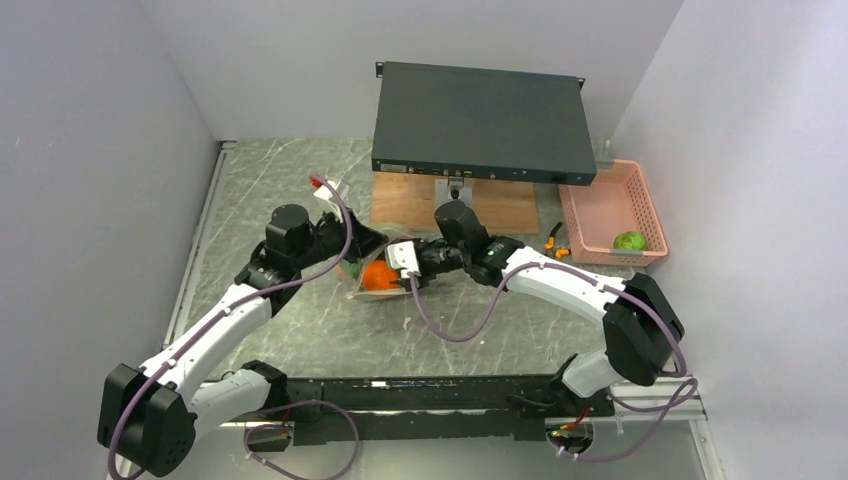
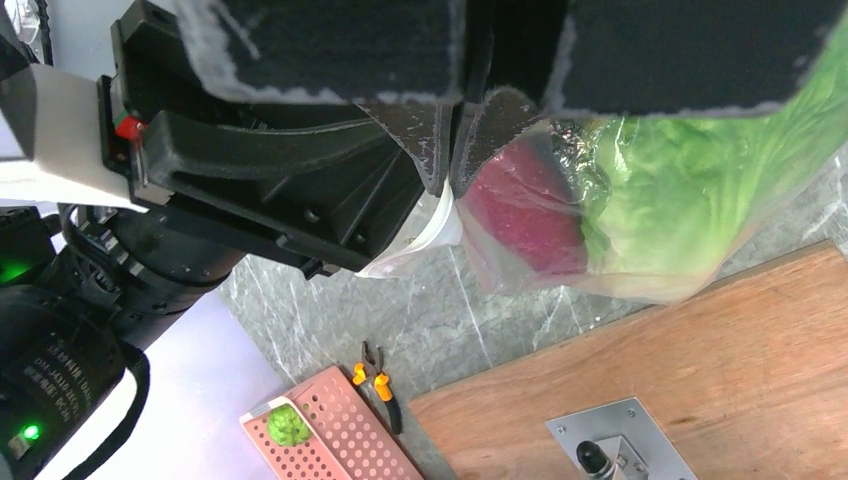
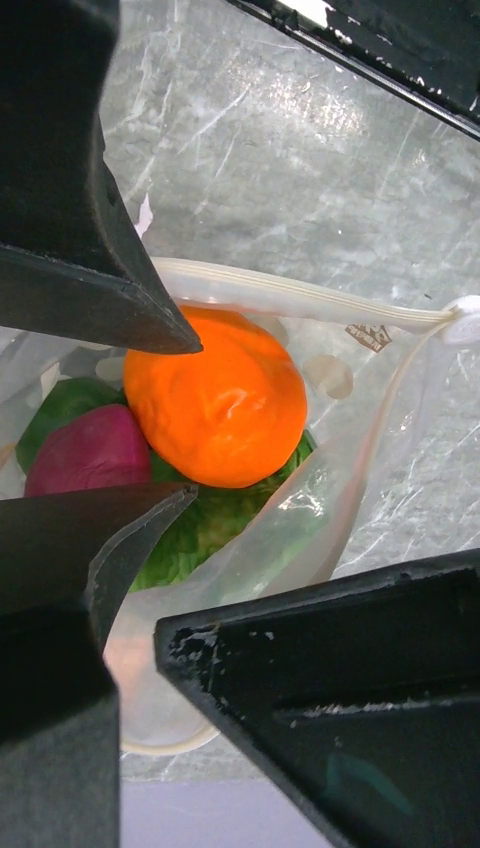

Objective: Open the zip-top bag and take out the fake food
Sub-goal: Pick up the fake fruit from the zipper food storage bag.

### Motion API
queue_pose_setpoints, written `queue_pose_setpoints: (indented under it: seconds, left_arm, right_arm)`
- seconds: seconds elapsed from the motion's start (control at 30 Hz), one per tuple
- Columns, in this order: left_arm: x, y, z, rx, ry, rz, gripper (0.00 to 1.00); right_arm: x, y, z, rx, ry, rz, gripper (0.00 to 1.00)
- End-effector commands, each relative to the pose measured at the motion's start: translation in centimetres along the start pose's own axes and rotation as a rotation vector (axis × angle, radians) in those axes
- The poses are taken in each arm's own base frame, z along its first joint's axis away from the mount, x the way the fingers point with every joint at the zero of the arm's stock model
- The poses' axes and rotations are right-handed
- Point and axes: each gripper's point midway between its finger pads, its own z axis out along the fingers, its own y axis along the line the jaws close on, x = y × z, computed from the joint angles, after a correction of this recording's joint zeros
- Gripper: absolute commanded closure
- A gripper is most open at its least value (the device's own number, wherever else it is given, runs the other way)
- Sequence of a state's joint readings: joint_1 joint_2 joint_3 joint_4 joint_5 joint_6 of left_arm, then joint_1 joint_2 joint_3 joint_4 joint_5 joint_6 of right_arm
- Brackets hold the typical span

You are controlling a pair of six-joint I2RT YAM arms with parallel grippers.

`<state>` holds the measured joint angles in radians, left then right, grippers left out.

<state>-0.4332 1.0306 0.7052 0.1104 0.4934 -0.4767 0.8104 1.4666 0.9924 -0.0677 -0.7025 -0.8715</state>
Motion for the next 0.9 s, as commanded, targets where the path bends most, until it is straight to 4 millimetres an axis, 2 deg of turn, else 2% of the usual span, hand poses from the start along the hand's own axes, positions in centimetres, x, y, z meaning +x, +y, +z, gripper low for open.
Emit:
queue_pose_setpoints:
  seconds: [0.0,0.27,0.53,0.87]
  left_arm:
    - [-1.9,-1.6,-0.3,0.060,-0.076,0.034,1.00]
    - [-2.2,-2.0,0.2,0.089,-0.076,0.041,1.00]
    - [-2.4,-2.6,0.5,0.120,-0.084,0.042,1.00]
    - [-2.4,-3.1,0.7,0.142,-0.091,0.045,1.00]
  right_arm:
    - [-2.2,-1.9,0.7,0.038,-0.036,-0.060,0.47]
    - [-1.1,-1.6,2.2,0.046,-0.007,-0.067,0.28]
    - [0.1,-1.4,3.0,0.055,0.024,-0.075,0.18]
    - [0.8,-0.5,3.8,0.049,0.029,-0.067,0.07]
